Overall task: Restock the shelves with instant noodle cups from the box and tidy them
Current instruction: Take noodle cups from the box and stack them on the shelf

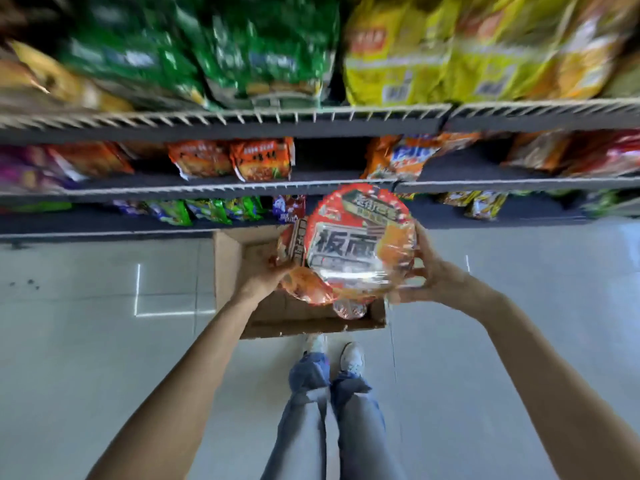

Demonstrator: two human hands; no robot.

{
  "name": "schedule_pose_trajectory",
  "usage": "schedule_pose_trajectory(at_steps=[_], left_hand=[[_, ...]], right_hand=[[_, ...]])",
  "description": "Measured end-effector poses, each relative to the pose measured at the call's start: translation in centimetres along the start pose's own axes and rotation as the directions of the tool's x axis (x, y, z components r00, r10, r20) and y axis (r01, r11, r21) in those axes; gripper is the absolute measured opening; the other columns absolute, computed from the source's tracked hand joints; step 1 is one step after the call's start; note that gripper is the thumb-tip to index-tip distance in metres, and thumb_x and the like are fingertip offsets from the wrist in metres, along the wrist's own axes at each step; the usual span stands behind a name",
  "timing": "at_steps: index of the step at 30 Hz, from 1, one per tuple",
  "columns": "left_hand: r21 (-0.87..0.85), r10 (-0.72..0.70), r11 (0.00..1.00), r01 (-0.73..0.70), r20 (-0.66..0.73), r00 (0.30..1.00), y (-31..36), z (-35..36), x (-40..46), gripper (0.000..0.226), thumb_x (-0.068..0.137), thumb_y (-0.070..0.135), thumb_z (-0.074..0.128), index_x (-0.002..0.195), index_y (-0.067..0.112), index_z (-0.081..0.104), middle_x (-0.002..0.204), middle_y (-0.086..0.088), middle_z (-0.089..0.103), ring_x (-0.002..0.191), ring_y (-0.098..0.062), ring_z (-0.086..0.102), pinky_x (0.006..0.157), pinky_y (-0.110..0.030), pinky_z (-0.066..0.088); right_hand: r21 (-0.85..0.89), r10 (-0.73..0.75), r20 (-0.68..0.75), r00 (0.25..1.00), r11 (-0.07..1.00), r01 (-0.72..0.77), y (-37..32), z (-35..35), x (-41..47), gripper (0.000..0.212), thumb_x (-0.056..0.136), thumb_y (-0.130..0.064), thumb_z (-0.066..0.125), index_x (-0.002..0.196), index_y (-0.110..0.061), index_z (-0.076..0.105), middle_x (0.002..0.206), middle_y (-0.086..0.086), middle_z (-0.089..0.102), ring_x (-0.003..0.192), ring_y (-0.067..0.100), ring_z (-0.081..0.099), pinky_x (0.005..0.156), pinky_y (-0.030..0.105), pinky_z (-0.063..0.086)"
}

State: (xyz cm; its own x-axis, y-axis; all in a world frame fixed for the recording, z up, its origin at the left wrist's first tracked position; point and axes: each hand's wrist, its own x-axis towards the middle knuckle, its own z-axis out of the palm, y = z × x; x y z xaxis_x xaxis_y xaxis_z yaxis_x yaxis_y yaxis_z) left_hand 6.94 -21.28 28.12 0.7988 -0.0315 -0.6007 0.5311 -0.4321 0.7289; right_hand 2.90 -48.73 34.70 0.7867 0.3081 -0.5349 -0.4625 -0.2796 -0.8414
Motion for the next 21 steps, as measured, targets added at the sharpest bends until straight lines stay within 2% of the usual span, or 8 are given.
schedule_pose_trajectory(at_steps=[3, 4, 6, 8, 11, 15, 18, 21], left_hand=[[0.029, 0.061, 0.998, -0.063, 0.063, 0.996, 5.4, -2.4, -4.1, 0.022, 0.079, 0.007, 0.071, 0.086, 0.021, 0.056, 0.072, -0.011, 0.059, 0.064, -0.023, 0.06, 0.061, -0.035, 0.05], [0.019, 0.076, 0.997, -0.078, 0.072, 0.994, 7.1, -3.0, -5.3, 0.021, 0.079, 0.012, 0.073, 0.09, 0.021, 0.058, 0.073, -0.008, 0.062, 0.067, -0.026, 0.065, 0.062, -0.037, 0.055], [0.046, 0.115, 0.992, -0.119, 0.092, 0.989, 10.7, -4.0, -7.8, 0.027, 0.08, 0.025, 0.074, 0.103, 0.029, 0.058, 0.072, 0.006, 0.068, 0.067, -0.012, 0.07, 0.059, -0.032, 0.058], [0.14, 0.172, 0.973, -0.186, 0.11, 0.979, 13.9, -5.1, -9.7, 0.029, 0.081, 0.042, 0.07, 0.106, 0.033, 0.06, 0.092, 0.008, 0.069, 0.083, -0.01, 0.069, 0.073, -0.034, 0.057], [0.211, 0.243, 0.943, -0.259, 0.099, 0.965, 18.9, -7.2, -12.5, 0.037, 0.078, 0.064, 0.06, 0.107, 0.04, 0.056, 0.103, 0.008, 0.067, 0.1, -0.022, 0.064, 0.088, -0.041, 0.052], [0.093, 0.419, 0.901, -0.423, 0.059, 0.906, 25.5, -9.8, -17.7, 0.069, 0.07, 0.079, 0.046, 0.128, 0.043, 0.047, 0.114, 0.023, 0.055, 0.112, -0.007, 0.05, 0.099, -0.031, 0.036], [0.054, 0.593, 0.802, -0.595, 0.049, 0.804, 28.9, -10.4, -22.0, 0.079, 0.057, 0.077, 0.057, 0.128, 0.057, 0.029, 0.115, 0.032, 0.04, 0.118, 0.0, 0.038, 0.097, -0.024, 0.028], [0.245, 0.771, 0.62, -0.746, -0.013, 0.637, 32.1, -10.0, -24.8, 0.093, 0.05, 0.065, 0.067, 0.122, 0.066, 0.008, 0.122, 0.032, 0.024, 0.123, 0.007, 0.017, 0.105, -0.026, 0.018]], right_hand=[[0.029, -0.052, -0.08, 0.995, 0.998, 0.055, -4.2, 0.8, -3.8, 0.103, 0.057, -0.024, 0.087, 0.142, -0.025, 0.029, 0.121, -0.018, 0.061, 0.112, -0.002, 0.057, 0.087, 0.018, 0.051], [0.056, -0.067, -0.103, 0.992, 0.996, 0.073, -5.5, 1.2, -4.8, 0.094, 0.054, -0.036, 0.09, 0.135, -0.026, 0.045, 0.119, -0.016, 0.065, 0.113, 0.006, 0.059, 0.091, 0.027, 0.051], [0.058, -0.151, -0.198, 0.969, 0.985, 0.165, -7.9, 1.7, -6.0, 0.083, 0.051, -0.044, 0.09, 0.125, -0.024, 0.058, 0.12, -0.007, 0.066, 0.115, 0.016, 0.06, 0.099, 0.044, 0.048], [0.012, -0.249, -0.298, 0.922, 0.964, 0.264, -10.6, 1.8, -6.9, 0.095, 0.056, -0.038, 0.088, 0.136, -0.015, 0.043, 0.127, -0.002, 0.061, 0.119, 0.015, 0.057, 0.102, 0.045, 0.046], [-0.04, -0.332, -0.42, 0.845, 0.936, 0.349, -15.3, 0.9, -8.2, 0.111, 0.059, -0.039, 0.087, 0.145, -0.02, 0.02, 0.133, -0.008, 0.052, 0.12, 0.002, 0.052, 0.098, 0.024, 0.048], [-0.049, -0.442, -0.517, 0.733, 0.87, 0.491, -21.9, -1.3, -10.7, 0.095, 0.072, -0.025, 0.077, 0.139, -0.037, 0.011, 0.123, -0.03, 0.041, 0.097, -0.03, 0.046, 0.077, -0.001, 0.042], [-0.054, -0.504, -0.563, 0.655, 0.814, 0.579, -26.3, -3.1, -13.1, 0.089, 0.076, -0.026, 0.073, 0.131, -0.049, 0.007, 0.118, -0.03, 0.041, 0.093, -0.027, 0.046, 0.064, -0.002, 0.042], [0.003, -0.547, -0.577, 0.607, 0.742, 0.671, -30.1, -4.6, -15.3, 0.089, 0.066, -0.038, 0.072, 0.129, -0.051, 0.01, 0.116, -0.027, 0.049, 0.091, -0.016, 0.057, 0.066, 0.009, 0.05]])
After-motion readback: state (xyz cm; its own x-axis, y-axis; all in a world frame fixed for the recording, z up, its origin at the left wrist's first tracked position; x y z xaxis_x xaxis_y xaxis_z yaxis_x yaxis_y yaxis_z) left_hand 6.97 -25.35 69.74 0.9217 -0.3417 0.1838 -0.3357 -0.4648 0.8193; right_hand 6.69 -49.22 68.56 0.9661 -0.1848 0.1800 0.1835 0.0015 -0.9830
